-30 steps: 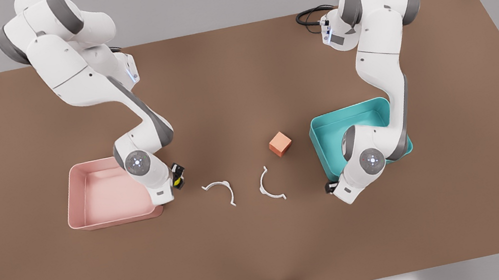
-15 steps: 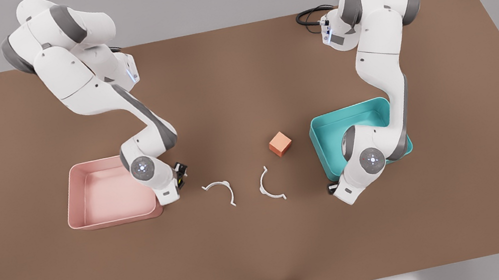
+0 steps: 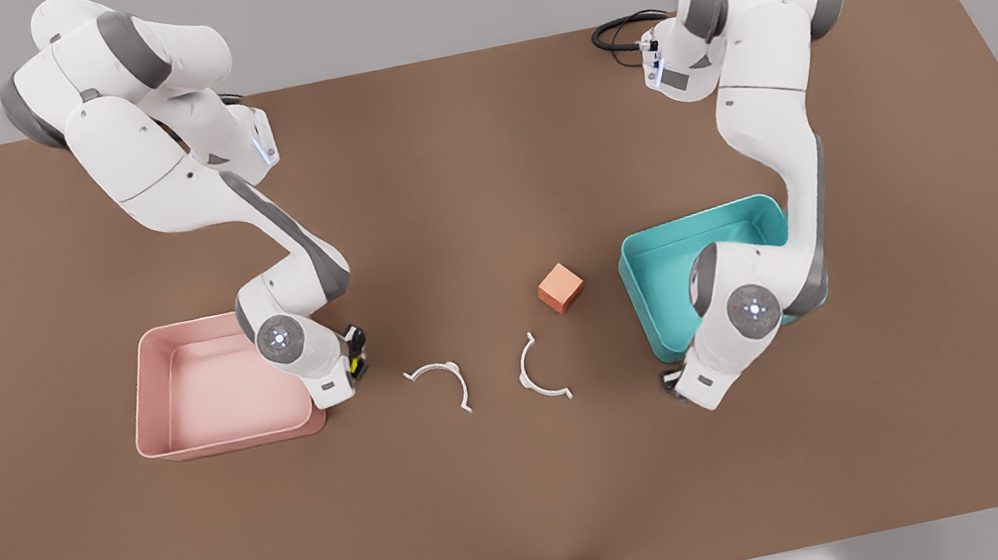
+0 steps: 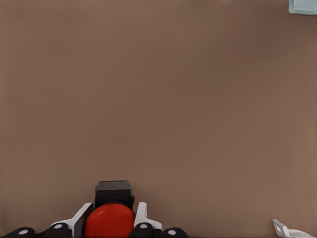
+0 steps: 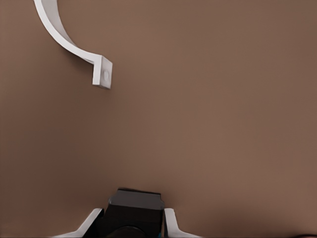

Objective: Place the red button in the blue storage box with the left arm, and place the yellow button in the pink storage box with the right arm

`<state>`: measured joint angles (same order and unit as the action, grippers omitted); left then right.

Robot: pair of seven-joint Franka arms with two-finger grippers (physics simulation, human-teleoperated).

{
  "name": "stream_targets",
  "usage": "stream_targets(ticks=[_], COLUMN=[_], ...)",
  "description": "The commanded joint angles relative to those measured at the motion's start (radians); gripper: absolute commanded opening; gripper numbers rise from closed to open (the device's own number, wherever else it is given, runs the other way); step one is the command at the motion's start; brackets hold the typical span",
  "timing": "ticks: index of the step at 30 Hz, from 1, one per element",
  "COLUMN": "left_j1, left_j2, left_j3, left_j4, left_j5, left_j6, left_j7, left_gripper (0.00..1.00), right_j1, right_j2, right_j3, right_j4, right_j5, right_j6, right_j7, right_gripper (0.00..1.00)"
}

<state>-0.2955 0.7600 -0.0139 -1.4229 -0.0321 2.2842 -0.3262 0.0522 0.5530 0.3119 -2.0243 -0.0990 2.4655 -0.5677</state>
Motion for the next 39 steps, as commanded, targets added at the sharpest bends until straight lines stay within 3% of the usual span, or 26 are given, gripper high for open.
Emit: stream_targets(ticks=[1,8,14,17,18,19,24,27,29,32,34,35,36,37,39], left_j1=[0.002,0.156,0.207,0.168,0.161,0.159,0.156,0.147,0.147,0.160,0.151,0.151,0.151,0.159,0.160], left_j2=[-0.028,-0.179,-0.395,-0.407,-0.401,-0.393,-0.393,-0.398,-0.412,-0.533,-0.527,-0.530,-0.530,-0.531,-0.530], left_j3=[0.000,0.000,0.000,-0.003,-0.001,-0.001,-0.001,0.002,0.028,0.037,0.029,0.029,0.028,0.031,0.032], left_j4=[0.002,-0.019,-0.327,-0.375,-0.387,-0.395,-0.346,-0.123,0.035,0.058,0.062,0.062,0.062,0.064,0.065], left_j5=[-0.017,-0.023,-0.023,-0.038,-0.038,-0.037,-0.037,-0.029,-0.025,-0.002,0.060,0.041,0.040,-0.002,-0.003], left_j6=[-0.032,-0.295,-0.301,-0.301,-0.301,-0.301,-0.351,-0.356,-0.505,-0.594,-0.644,-0.654,-0.666,-0.669,-0.692], left_j7=[0.009,0.286,0.401,0.394,0.398,0.401,0.353,0.297,0.292,0.296,0.296,0.296,0.294,0.300,0.308], left_gripper=[0.38,0.37,0.37,0.37,0.40,1.00,1.00,1.00,1.00,1.00,1.00,1.00,1.00,1.00,1.00], right_j1=[0.000,0.006,-0.008,-0.043,-0.064,-0.078,-0.155,-0.216,-0.253,-0.298,-0.305,-0.321,-0.333,-0.334,-0.336], right_j2=[-0.001,-0.081,-0.171,-0.209,-0.222,-0.228,-0.268,-0.275,-0.283,-0.275,-0.268,-0.260,-0.260,-0.262,-0.269], right_j3=[0.000,0.009,0.012,0.012,0.012,0.012,0.013,0.013,0.013,0.012,0.012,0.012,0.012,0.012,0.012], right_j4=[0.001,0.047,0.067,0.065,0.067,0.064,0.023,-0.010,-0.030,-0.036,-0.036,-0.036,-0.034,-0.030,-0.013], right_j5=[-0.007,-0.010,-0.008,-0.008,-0.008,-0.008,-0.008,-0.008,-0.008,-0.010,-0.011,-0.011,-0.011,-0.011,-0.010], right_j6=[-0.007,-0.106,-0.198,-0.244,-0.261,-0.270,-0.323,-0.324,-0.323,-0.313,-0.304,-0.304,-0.297,-0.298,-0.307], right_j7=[-0.023,0.025,0.089,0.091,0.089,0.089,0.088,0.075,0.071,0.057,0.049,0.038,0.038,0.037,0.038], right_gripper=[0.29,0.26,0.26,0.27,0.27,0.28,0.28,0.30,0.32,0.44,0.46,0.58,0.89,1.00,1.00])
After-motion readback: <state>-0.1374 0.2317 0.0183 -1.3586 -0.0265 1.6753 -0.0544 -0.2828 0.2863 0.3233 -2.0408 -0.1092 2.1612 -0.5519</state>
